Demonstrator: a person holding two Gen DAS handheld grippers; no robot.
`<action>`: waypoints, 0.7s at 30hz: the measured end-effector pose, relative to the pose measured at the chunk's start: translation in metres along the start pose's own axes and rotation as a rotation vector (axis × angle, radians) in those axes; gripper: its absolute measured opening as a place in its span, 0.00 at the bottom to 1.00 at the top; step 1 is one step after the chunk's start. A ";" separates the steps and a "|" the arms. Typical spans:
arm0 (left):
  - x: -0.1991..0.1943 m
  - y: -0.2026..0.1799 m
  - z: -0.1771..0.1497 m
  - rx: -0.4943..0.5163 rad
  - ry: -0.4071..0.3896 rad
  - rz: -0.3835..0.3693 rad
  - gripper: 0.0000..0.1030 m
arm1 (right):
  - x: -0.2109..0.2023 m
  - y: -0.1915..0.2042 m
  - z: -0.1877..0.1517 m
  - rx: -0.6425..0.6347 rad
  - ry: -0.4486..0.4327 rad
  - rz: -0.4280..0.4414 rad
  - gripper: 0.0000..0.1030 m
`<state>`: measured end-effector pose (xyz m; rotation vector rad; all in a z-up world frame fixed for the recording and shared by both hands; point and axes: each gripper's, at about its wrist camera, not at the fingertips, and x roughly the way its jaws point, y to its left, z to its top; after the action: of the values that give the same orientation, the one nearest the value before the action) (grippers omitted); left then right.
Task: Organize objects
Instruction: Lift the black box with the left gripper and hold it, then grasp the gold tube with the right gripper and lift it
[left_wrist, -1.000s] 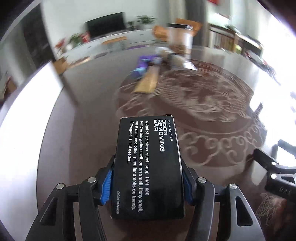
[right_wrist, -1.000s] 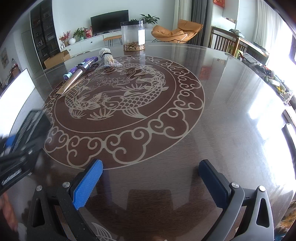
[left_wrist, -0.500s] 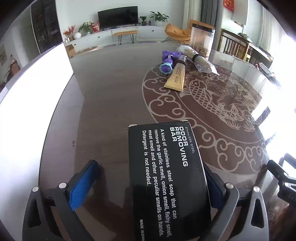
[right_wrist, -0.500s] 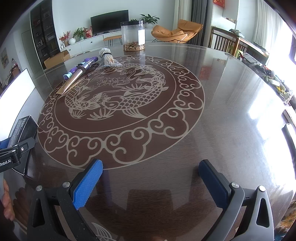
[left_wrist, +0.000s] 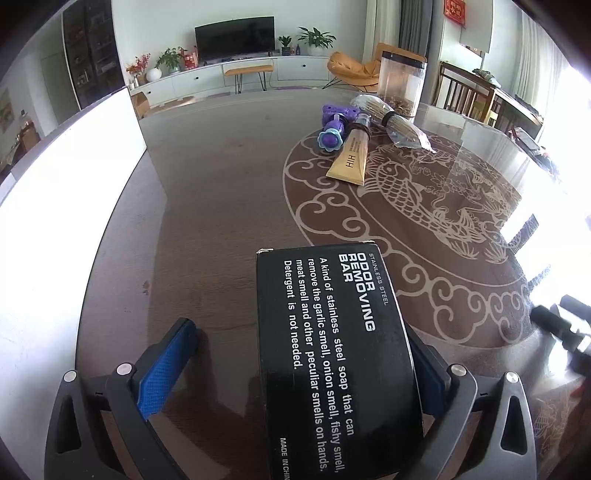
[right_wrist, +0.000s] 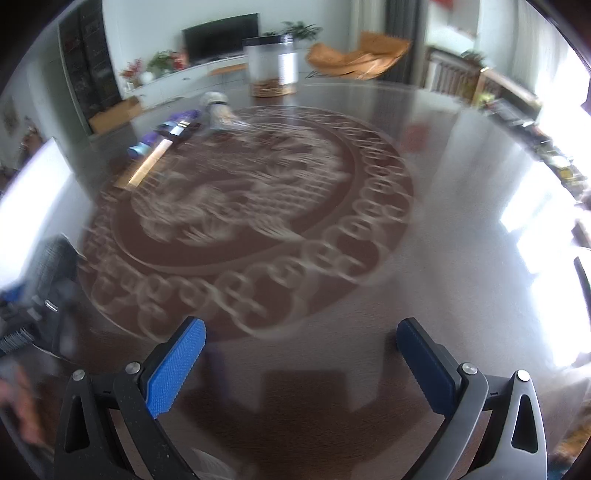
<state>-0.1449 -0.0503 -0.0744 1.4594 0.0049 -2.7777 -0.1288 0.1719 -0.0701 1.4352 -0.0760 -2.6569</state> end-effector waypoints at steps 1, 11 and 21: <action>0.000 0.000 0.000 0.000 0.000 0.000 1.00 | 0.003 0.006 0.011 0.003 0.000 0.073 1.00; 0.000 0.000 0.000 -0.002 -0.001 0.003 1.00 | 0.088 0.151 0.143 -0.208 0.073 0.210 0.83; 0.000 0.000 0.000 -0.006 -0.003 0.005 1.00 | 0.106 0.160 0.137 -0.284 0.058 0.095 0.29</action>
<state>-0.1453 -0.0499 -0.0744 1.4523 0.0089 -2.7730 -0.2874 -0.0025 -0.0669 1.3768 0.2233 -2.4295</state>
